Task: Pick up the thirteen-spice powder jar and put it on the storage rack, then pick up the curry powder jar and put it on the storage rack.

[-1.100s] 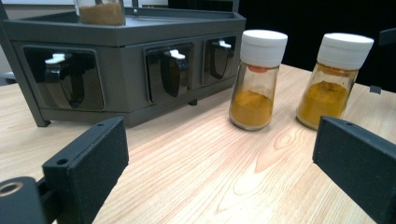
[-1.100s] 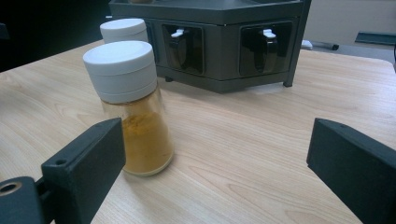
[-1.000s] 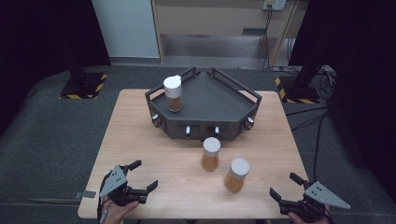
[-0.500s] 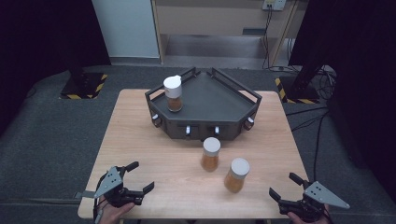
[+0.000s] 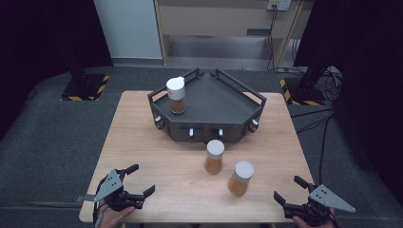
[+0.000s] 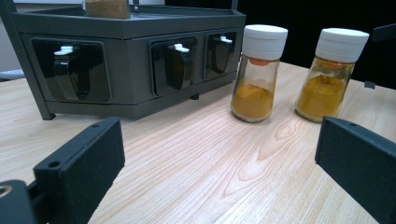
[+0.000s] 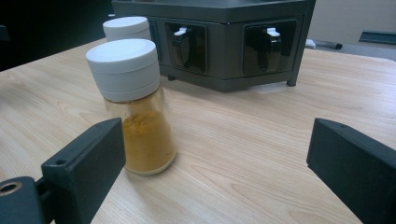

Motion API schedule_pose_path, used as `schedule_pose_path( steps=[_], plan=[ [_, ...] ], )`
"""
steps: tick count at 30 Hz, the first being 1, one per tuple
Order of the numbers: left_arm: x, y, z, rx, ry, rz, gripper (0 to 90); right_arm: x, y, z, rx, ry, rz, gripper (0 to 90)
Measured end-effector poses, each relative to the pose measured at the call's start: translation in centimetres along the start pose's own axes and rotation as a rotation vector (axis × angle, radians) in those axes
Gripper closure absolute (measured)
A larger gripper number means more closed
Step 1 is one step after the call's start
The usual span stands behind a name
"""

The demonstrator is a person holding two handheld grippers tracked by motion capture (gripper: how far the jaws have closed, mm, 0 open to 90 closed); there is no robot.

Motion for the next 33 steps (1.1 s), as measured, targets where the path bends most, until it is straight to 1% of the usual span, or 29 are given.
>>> schedule_pose_path(
  steps=[14,17,20,25,29,31,33],
  plan=[
    [0.04,0.10,0.00,0.001,-0.005,-0.001,0.0,0.01,-0.05,-0.01,-0.001,-0.001,-0.003,4.3],
    [0.03,0.06,0.05,-0.001,-0.005,-0.003,0.0,0.03,-0.10,0.04,0.000,-0.004,-0.005,2.7],
    [0.01,0.05,0.09,-0.004,-0.006,-0.004,0.0,0.07,-0.25,0.12,-0.015,-0.002,-0.009,1.4],
    [0.03,0.09,0.09,-0.006,-0.007,-0.002,0.0,0.06,-0.37,-0.15,-0.032,0.019,0.008,1.0],
    [0.03,0.11,0.16,-0.008,-0.011,-0.002,0.0,0.05,-0.19,-0.20,-0.019,0.029,0.015,0.6],
    [0.03,0.12,0.16,-0.009,-0.013,-0.002,0.0,0.04,-0.17,-0.16,-0.014,0.028,0.009,0.6],
    [0.03,0.12,0.19,-0.010,-0.013,-0.001,0.0,0.05,-0.08,-0.08,0.001,0.021,0.007,0.6]
  ],
)
Point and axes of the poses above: each handheld gripper's, and its own axes: z roughly forward along the jaws, x roughly out of its top, y roughly to its right, the point moved 8 cm from there along z, roughly forward along the jaws, and after that the axes turned 13 degrees about x, right-handed, at the moved point
